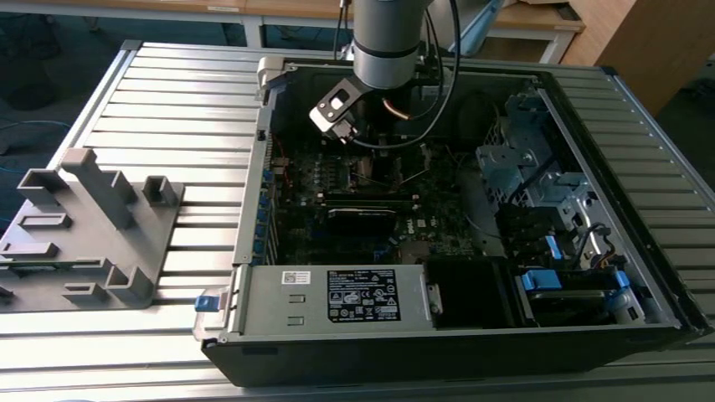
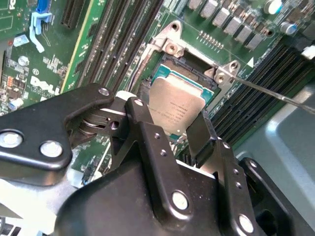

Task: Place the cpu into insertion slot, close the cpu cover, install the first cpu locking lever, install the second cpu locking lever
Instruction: 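Place the cpu into insertion slot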

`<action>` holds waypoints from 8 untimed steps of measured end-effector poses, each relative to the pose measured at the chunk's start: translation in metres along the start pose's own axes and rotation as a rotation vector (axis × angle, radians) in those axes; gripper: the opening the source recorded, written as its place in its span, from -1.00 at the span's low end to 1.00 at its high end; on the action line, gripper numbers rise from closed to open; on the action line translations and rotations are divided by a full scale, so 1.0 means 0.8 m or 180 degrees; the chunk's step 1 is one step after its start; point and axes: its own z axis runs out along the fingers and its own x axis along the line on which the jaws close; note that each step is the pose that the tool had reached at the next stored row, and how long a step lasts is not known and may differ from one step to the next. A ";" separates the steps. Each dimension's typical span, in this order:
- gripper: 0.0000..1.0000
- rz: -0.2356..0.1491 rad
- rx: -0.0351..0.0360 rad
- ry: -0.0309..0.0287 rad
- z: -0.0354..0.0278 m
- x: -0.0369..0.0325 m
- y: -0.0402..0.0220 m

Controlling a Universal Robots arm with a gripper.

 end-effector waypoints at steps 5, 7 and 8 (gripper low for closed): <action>0.08 0.0000 0.0001 0.0001 0.0002 0.0001 0.0004; 0.08 0.0000 0.0001 0.0002 0.0013 0.0001 0.0007; 0.08 0.0000 0.0001 0.0001 0.0020 0.0000 0.0006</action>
